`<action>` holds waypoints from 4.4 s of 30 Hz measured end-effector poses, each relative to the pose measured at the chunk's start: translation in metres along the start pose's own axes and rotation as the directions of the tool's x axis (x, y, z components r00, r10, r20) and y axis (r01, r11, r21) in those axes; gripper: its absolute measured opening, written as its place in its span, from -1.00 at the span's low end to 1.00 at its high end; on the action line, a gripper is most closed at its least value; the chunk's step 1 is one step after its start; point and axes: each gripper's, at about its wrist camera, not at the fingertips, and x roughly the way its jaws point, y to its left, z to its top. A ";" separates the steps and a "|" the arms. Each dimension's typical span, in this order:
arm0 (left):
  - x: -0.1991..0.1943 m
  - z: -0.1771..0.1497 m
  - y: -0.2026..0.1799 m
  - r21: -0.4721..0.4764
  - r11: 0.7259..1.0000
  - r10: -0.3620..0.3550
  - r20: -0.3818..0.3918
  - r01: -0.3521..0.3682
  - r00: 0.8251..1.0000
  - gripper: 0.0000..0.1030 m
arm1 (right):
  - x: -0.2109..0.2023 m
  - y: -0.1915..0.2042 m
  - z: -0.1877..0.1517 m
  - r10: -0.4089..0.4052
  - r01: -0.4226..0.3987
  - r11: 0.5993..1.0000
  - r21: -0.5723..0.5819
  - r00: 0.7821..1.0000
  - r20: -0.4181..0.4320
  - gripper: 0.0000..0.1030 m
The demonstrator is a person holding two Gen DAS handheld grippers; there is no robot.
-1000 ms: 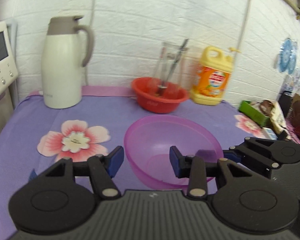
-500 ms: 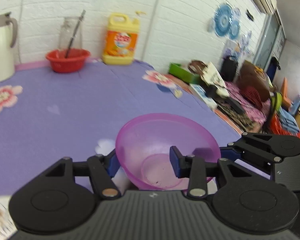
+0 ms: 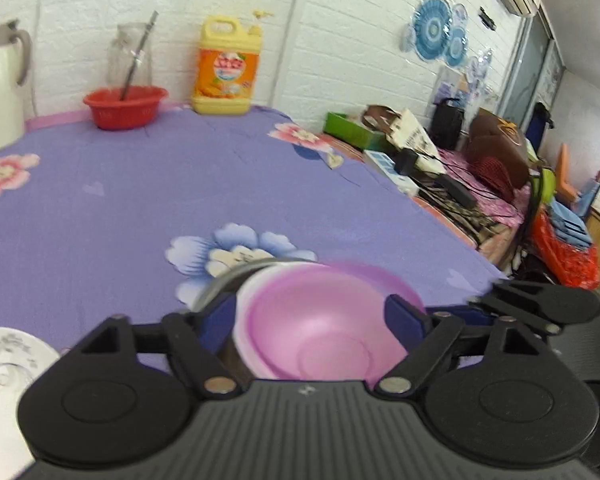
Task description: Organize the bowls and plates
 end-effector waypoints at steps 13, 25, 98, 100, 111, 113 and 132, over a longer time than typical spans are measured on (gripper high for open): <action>-0.022 -0.008 0.049 -0.245 0.969 0.026 0.050 -0.013 0.998 0.84 | -0.032 -0.026 -0.017 -0.069 0.029 0.964 0.263 0.987 0.143 1.00; -0.013 -0.002 0.056 -0.252 0.967 0.030 0.020 -0.024 0.999 0.84 | 0.004 -0.050 -0.014 -0.109 0.086 0.947 0.309 0.992 0.059 1.00; 0.017 -0.017 0.025 -0.154 0.987 0.033 -0.101 -0.048 0.994 0.09 | 0.026 0.016 -0.015 -0.203 0.196 0.937 0.289 0.979 -0.005 0.83; -0.001 -0.014 0.028 -0.148 0.988 0.045 -0.059 -0.054 0.997 0.09 | 0.018 0.025 -0.009 -0.203 0.189 0.942 0.278 0.979 0.023 0.85; -0.106 -0.031 0.107 -0.256 0.926 0.292 0.024 -0.276 0.956 0.10 | 0.047 0.118 0.034 0.013 -0.027 0.992 0.119 0.993 0.116 1.00; -0.116 -0.042 0.124 -0.289 0.904 0.330 0.006 -0.315 0.944 0.10 | 0.060 0.135 0.037 0.066 -0.076 0.993 0.095 0.993 0.098 1.00; -0.124 -0.062 0.159 -0.331 0.894 0.342 0.070 -0.301 0.937 0.83 | 0.103 0.171 0.040 0.087 -0.087 0.996 0.019 0.996 0.011 1.00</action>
